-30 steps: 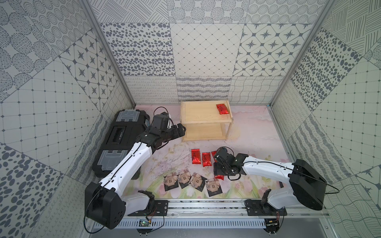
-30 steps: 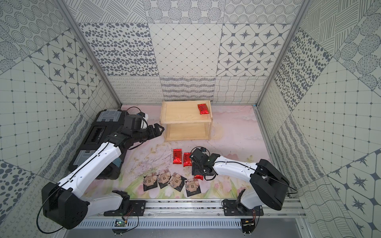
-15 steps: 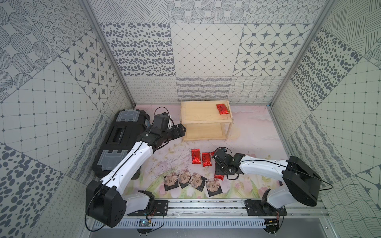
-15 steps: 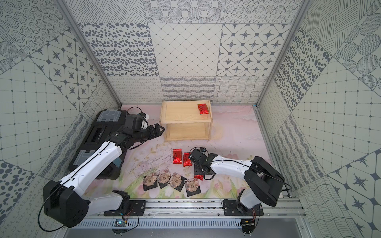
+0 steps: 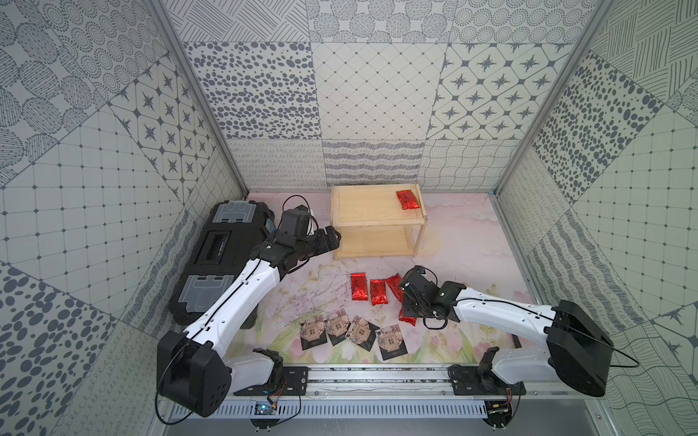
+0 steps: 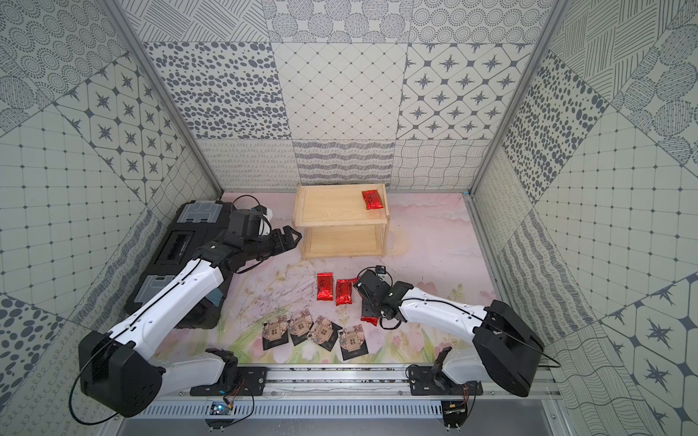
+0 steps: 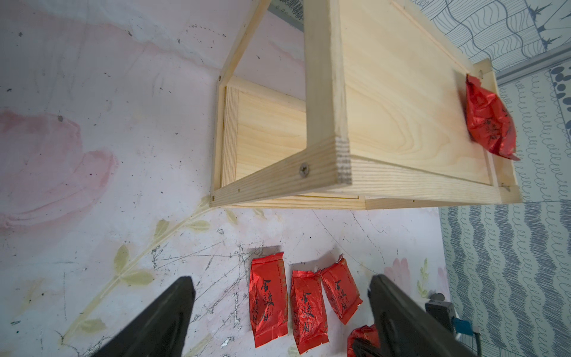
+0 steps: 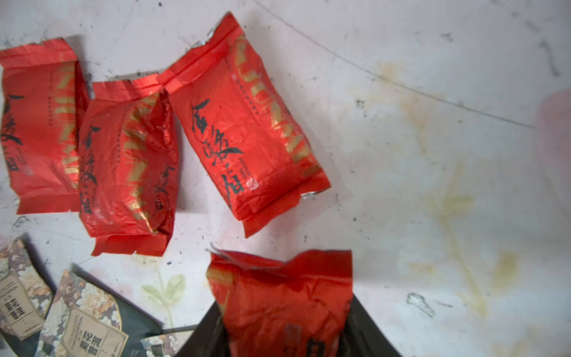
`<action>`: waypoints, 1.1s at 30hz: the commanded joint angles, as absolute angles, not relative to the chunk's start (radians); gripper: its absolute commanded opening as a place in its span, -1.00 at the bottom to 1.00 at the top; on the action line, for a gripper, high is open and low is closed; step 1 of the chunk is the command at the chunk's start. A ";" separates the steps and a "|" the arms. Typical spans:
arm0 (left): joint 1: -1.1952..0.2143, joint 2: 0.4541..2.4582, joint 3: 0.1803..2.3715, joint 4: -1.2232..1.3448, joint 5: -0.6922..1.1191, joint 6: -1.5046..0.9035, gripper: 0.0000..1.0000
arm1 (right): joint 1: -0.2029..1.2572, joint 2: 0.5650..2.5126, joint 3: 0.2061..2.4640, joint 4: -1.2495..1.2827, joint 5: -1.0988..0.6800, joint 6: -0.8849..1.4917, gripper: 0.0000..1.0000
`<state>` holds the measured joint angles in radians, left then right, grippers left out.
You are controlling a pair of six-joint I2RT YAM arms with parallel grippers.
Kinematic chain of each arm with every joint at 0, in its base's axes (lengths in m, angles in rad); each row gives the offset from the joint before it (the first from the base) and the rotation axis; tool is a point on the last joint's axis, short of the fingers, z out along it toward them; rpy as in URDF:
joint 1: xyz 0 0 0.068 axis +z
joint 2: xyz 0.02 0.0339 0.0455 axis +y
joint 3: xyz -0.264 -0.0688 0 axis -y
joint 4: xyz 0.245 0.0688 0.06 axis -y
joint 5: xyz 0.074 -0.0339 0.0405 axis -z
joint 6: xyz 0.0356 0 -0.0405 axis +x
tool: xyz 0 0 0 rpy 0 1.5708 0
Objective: Place the tea bags on the shelf by color
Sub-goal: Pick up the tea bag from the center of the board, then place the tea bag on the shelf.
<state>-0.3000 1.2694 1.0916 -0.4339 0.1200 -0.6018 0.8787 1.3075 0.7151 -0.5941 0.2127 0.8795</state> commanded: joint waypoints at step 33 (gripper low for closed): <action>-0.290 1.368 1.223 -0.420 0.106 -0.583 0.88 | 0.609 1.828 1.927 -0.618 0.226 -0.090 -0.03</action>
